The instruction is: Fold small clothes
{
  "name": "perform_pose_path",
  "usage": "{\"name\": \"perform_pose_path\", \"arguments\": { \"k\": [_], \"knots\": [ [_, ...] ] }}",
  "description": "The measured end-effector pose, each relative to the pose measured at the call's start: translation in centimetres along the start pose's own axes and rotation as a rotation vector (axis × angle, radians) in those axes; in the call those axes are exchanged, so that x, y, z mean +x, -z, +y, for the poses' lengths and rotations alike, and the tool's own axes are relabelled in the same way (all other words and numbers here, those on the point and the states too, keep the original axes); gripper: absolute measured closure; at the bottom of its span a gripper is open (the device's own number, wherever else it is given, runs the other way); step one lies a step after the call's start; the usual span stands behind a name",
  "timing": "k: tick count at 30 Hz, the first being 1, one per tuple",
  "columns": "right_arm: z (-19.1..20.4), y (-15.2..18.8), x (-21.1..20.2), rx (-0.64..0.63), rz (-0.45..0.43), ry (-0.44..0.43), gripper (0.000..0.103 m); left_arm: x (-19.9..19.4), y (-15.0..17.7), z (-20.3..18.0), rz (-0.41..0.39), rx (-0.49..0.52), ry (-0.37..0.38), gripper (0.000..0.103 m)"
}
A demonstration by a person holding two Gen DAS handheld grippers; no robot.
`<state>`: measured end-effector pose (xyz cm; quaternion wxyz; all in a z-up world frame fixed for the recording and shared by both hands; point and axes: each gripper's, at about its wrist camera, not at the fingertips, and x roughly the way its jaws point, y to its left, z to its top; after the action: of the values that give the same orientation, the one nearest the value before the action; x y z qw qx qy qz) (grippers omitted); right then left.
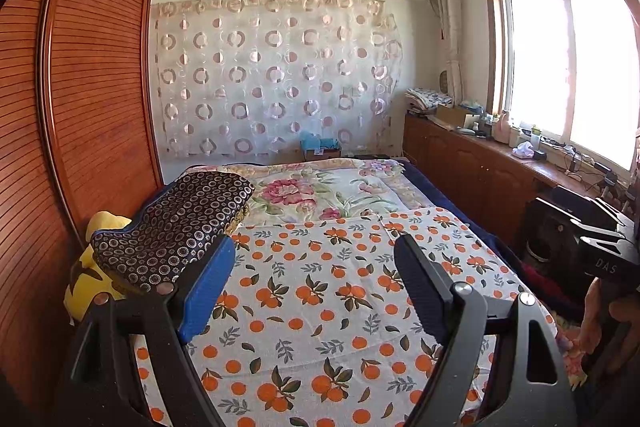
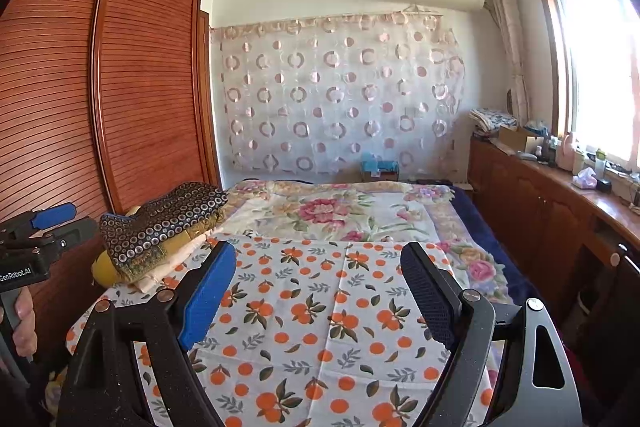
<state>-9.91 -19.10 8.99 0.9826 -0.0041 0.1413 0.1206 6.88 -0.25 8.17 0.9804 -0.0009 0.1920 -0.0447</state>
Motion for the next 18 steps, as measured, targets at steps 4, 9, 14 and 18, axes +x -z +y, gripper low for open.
{"name": "perform_pose_path", "arguments": {
  "k": [4,9,14,18],
  "knots": [
    [-0.07,0.0,0.02,-0.001,0.0,-0.001,0.017,0.01,0.08,0.02,0.001,0.0,-0.001,0.021],
    [-0.13,0.08,-0.04,-0.002,0.0,-0.004,0.017,0.01,0.05,0.04,0.001,0.0,-0.001,0.021],
    [-0.22,0.13,-0.04,-0.002,-0.002,-0.005,0.017,0.01,0.04,0.05,0.001,-0.001,0.0,0.021],
    [-0.4,0.19,-0.05,-0.003,-0.003,-0.005,0.017,0.0,0.01,0.07,0.001,-0.001,-0.001,0.021]
  ]
}}
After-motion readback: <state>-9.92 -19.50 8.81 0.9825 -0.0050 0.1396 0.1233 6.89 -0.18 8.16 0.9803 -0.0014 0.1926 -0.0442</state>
